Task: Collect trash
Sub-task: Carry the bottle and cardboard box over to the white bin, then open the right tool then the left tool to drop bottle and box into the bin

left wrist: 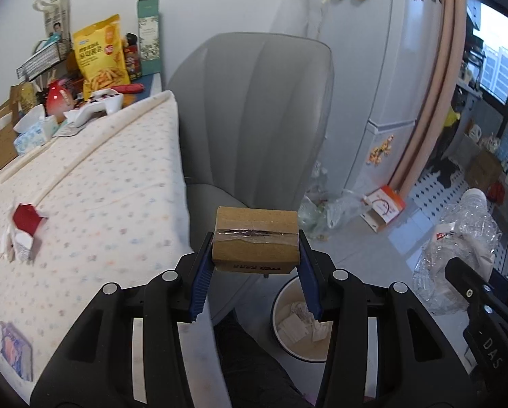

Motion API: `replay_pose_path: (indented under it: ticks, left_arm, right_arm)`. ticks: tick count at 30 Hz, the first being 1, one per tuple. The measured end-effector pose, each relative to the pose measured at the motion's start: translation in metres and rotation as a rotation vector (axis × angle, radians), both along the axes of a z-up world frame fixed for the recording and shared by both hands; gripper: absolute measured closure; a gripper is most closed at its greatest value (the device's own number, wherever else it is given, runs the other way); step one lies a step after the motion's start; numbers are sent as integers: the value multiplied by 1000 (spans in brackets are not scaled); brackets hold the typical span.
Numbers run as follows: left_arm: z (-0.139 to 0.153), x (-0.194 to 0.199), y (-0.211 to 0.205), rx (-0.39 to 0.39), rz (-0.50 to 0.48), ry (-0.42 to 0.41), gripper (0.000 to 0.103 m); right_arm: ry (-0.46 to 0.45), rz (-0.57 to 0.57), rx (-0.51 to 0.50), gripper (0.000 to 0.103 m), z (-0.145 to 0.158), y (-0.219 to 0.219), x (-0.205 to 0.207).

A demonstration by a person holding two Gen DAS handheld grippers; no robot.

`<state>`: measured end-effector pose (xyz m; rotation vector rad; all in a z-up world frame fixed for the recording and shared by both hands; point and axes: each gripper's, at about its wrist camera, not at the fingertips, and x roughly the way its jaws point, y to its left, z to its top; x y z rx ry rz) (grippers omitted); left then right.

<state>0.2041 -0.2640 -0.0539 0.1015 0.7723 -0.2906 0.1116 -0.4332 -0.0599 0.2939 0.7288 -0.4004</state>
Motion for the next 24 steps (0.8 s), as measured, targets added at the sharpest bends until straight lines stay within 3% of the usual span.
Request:
replay_pose_path:
  ticks: [7,8,10,24]
  left_arm:
    - [-16,17,-24,38,-26,32,57]
    - [-17,19,-27,43,-30,34,57]
    - [-20,22,-33,51,-35,36,57]
    - [-40,19,-86,85,-131,80,57]
  right_arm:
    - [10,-3,53,69,-22,-29,19]
    - [8,-7,57,56,-24,-33,21]
    - [-1,-18,60,42,-26,-40,22]
    - [20,-141,92,43,-42,-92,-11]
